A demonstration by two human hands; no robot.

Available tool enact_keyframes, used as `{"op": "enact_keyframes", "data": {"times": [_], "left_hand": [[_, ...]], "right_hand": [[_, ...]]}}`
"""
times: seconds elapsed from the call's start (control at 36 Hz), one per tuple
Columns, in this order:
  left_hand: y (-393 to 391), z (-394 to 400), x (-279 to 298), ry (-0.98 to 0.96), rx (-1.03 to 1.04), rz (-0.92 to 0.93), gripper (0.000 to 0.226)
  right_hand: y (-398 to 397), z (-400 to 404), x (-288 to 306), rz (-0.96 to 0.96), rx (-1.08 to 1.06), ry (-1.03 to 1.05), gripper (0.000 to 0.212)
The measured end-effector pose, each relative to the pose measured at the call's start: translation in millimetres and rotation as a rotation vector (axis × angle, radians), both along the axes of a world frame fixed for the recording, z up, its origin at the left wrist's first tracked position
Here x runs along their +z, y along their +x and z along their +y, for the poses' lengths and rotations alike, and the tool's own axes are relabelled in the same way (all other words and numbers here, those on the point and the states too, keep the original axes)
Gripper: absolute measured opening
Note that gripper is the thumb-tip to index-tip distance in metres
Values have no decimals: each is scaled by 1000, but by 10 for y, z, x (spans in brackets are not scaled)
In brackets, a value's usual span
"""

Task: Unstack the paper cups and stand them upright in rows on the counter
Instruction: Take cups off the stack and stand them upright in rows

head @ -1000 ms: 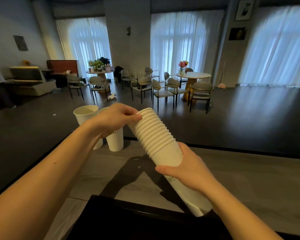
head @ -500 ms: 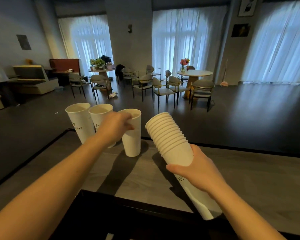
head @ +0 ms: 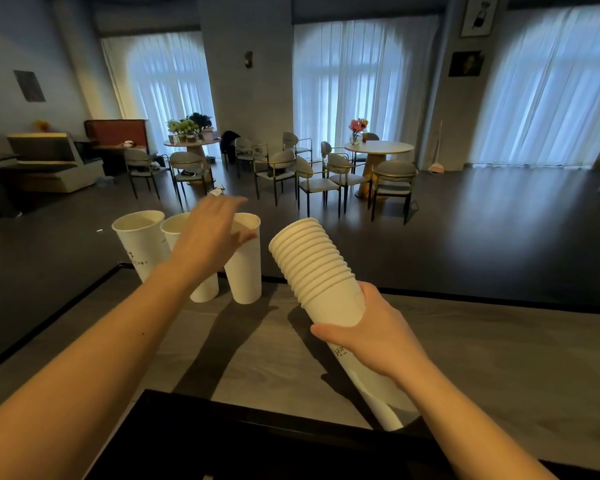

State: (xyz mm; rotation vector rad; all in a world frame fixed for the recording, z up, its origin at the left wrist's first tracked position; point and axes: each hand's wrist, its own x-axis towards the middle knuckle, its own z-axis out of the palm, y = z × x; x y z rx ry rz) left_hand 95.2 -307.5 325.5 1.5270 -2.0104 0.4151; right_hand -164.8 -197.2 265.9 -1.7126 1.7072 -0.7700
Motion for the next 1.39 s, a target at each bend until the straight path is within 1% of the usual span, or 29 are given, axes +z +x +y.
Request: {"op": "enact_keyframes", "data": {"times": [0.03, 0.06, 0.08, 0.11, 0.14, 0.17, 0.19, 0.22, 0.31, 0.36, 0.42, 0.47, 0.58, 0.61, 0.64, 0.67, 0.72, 0.81, 0.83, 0.89, 0.97, 1.11, 1.17, 1.22, 1.28, 1.31, 1.33, 1.36, 1.39], "left_hand": [[-83, 72, 59, -32, -54, 86, 53], [-148, 134, 121, 29, -128, 201, 47], [-223, 210, 193, 178, -213, 311, 45], [-279, 272, 252, 374, -288, 395, 48], [-326, 333, 299, 557, -329, 442, 49], [-345, 384, 337, 685, -343, 447, 44], [-355, 438, 374, 745, -356, 420, 34], [-361, 476, 407, 756, -374, 399, 26], [-419, 547, 481, 768, -427, 486, 20], [-460, 566, 496, 746, -412, 524, 16], [-494, 562, 503, 686, -350, 561, 12], [-516, 535, 530, 598, -286, 635, 14], [-499, 441, 650, 225, -222, 769, 24], [-506, 414, 656, 146, -217, 773, 26], [-518, 384, 643, 88, -202, 736, 26], [-541, 350, 606, 59, -179, 644, 24], [-636, 284, 457, 82, -161, 399, 17], [-782, 207, 135, 189, -170, 103, 19], [-814, 197, 44, 189, -163, 11, 18], [-828, 157, -95, 155, -160, -76, 14], [-818, 88, -153, 93, -144, -78, 13], [-824, -14, -143, 89, -116, -123, 13], [-810, -51, -142, 122, -97, -144, 16], [-808, -65, -118, 147, -73, -150, 30], [-816, -56, -62, 74, -91, -146, 49], [-849, -8, -16, 1, -118, -99, 49], [-901, 64, 39, -51, -159, -13, 45], [-967, 159, 106, -28, -221, 100, 39], [-1031, 254, 177, 86, -301, 219, 35]], "right_hand": [[-9, 18, 4, -4, 5, -6, 94], [-6, 22, 6, -7, 12, -13, 94], [-4, 25, 8, -9, 17, -21, 94], [-10, 32, 6, -8, 19, -25, 94], [-18, 35, 2, -5, 20, -31, 95], [-25, 41, 1, 3, 22, -35, 96], [-37, 51, -2, 14, 28, -37, 98], [-51, 67, -3, 22, 37, -41, 99], [-102, 119, 7, 25, 60, -49, 99], [-152, 147, 13, 33, 66, -53, 100], [-216, 173, 14, 47, 66, -59, 101], [-292, 201, 17, 60, 54, -62, 100], [-471, 215, 18, 92, -9, -58, 98], [-527, 209, 8, 92, -32, -41, 99], [-577, 204, -4, 91, -53, -23, 99], [-622, 202, -17, 92, -70, -9, 99], [-699, 200, -50, 85, -92, 5, 98], [-740, 198, -93, 61, -92, 7, 96], [-742, 198, -104, 55, -87, 6, 96], [-737, 195, -119, 41, -78, 6, 97], [-730, 189, -123, 20, -66, 3, 96], [-718, 160, -129, 7, -70, -12, 92], [-706, 154, -127, 3, -64, -10, 92], [-706, 156, -124, 1, -58, -10, 93], [-714, 162, -118, -3, -55, -16, 94], [-717, 166, -115, -6, -55, -22, 94], [-716, 173, -111, -10, -55, -28, 94], [-712, 177, -101, -16, -53, -36, 94], [-707, 183, -94, -19, -49, -44, 94]]}}
